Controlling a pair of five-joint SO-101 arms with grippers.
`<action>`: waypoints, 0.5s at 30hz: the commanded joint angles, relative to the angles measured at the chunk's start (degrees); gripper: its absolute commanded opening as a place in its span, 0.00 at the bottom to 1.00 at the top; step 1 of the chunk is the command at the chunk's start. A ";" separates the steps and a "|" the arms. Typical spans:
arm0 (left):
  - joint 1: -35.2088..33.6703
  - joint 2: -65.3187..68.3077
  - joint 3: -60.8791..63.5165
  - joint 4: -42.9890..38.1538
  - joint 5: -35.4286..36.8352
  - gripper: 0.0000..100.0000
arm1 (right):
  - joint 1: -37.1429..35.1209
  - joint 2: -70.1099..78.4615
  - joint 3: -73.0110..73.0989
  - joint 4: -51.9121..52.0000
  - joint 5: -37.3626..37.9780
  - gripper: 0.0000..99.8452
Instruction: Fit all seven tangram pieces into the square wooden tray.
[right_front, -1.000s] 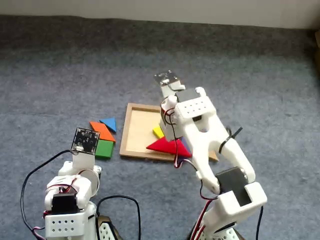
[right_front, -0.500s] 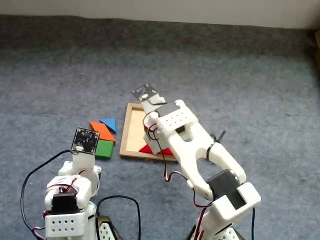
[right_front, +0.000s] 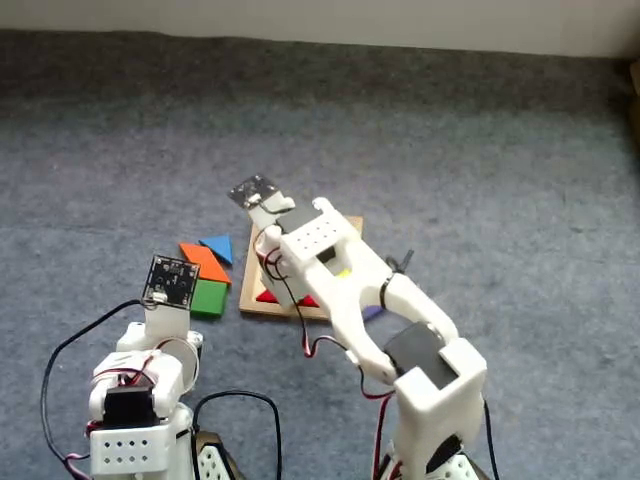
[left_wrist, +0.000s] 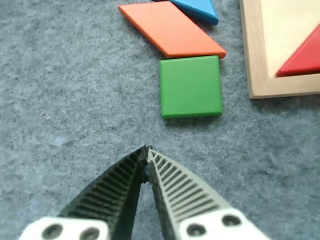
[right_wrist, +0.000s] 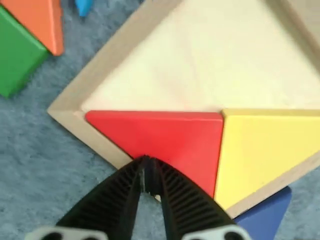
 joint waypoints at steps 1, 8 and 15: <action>-0.13 -1.19 1.10 0.44 -0.44 0.01 | -0.75 -0.22 -5.58 4.53 0.09 0.00; -0.13 -1.19 1.10 0.44 -0.44 0.01 | -0.31 -1.89 -6.29 8.92 0.09 0.00; -0.13 -1.19 1.10 0.44 -0.44 0.01 | 5.76 -23.08 6.11 5.23 0.09 0.00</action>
